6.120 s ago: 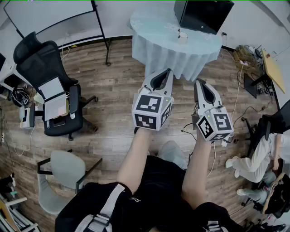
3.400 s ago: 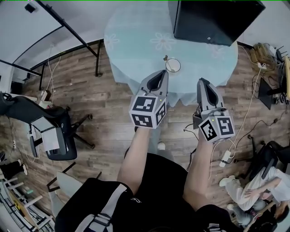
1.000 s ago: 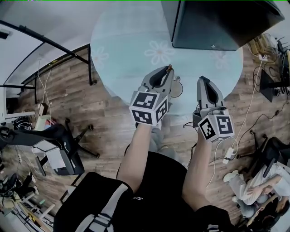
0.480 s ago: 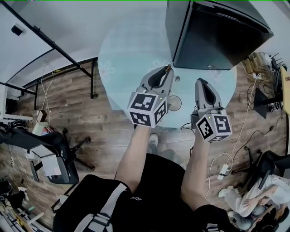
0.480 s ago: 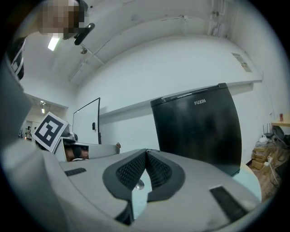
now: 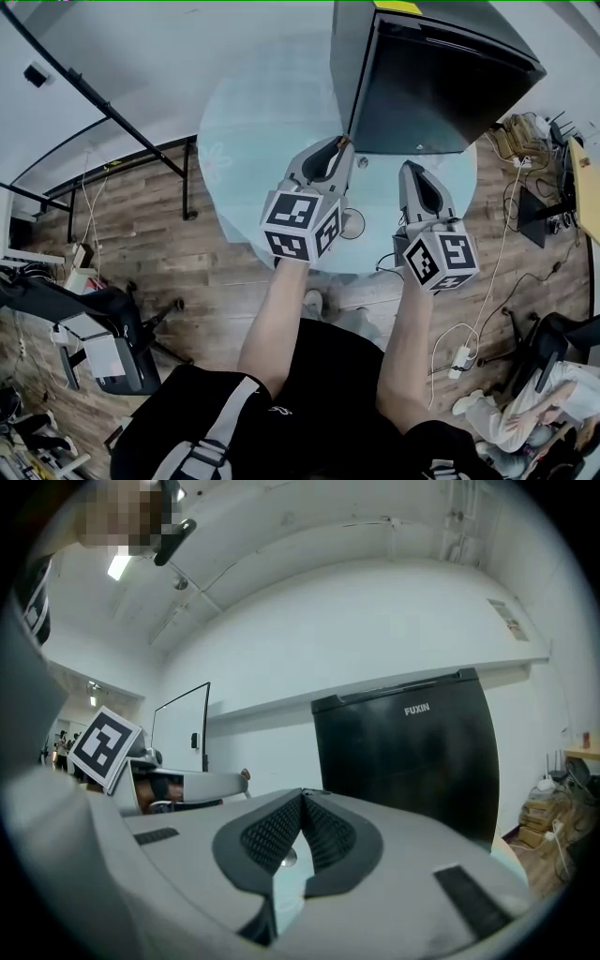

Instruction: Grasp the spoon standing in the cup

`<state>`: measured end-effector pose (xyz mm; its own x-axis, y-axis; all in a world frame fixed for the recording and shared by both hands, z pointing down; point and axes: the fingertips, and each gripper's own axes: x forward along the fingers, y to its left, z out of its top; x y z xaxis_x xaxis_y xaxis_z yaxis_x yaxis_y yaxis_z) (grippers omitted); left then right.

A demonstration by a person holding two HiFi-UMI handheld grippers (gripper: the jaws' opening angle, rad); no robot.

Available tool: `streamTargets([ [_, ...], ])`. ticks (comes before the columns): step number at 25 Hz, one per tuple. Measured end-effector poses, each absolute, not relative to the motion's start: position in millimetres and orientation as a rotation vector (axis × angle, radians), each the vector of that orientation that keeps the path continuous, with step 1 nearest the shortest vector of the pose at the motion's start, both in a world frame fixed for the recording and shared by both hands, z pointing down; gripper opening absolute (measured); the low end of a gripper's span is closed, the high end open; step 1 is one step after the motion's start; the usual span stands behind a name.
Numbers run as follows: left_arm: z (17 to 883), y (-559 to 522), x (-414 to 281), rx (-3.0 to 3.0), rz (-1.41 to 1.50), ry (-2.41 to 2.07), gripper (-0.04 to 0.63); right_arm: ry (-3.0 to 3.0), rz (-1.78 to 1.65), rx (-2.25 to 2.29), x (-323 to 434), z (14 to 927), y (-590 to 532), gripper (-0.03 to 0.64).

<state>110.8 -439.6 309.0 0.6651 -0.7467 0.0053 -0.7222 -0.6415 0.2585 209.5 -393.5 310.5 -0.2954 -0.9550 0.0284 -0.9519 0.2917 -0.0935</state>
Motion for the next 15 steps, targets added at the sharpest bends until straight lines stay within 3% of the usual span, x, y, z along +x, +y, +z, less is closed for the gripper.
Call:
streamTargets([
  [15, 298.9, -435.7, 118.1, 2.658, -0.176, -1.183, 0.061, 2.501, -0.134, -1.841, 219.4, 303.4, -389.2, -0.002],
])
